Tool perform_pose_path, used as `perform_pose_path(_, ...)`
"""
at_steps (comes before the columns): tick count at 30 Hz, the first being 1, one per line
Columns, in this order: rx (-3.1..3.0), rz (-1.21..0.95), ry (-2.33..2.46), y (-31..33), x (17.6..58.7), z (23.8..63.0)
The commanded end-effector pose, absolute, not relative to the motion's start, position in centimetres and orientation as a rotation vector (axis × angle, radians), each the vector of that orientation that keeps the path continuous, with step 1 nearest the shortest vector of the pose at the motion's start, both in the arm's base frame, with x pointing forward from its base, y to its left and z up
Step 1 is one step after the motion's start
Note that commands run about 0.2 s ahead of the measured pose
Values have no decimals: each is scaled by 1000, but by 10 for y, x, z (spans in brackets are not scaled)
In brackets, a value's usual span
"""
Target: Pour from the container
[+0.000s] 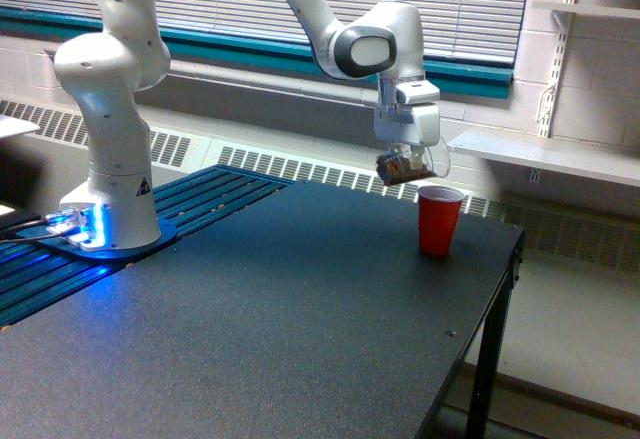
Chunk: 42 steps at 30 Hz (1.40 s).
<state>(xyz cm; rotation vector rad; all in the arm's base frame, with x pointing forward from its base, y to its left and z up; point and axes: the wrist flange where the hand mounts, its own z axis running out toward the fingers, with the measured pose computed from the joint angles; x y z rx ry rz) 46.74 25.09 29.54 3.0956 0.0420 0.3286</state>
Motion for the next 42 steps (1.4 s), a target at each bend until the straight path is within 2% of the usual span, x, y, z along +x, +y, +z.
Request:
perform_pose_path(1, 3066, 334, 37, 258, 474, 298)
perform_pose_path(17, 2963, 263, 195, 264, 472, 291)
perform_pose_path(42, 2860, 211, 269, 263, 478, 305)
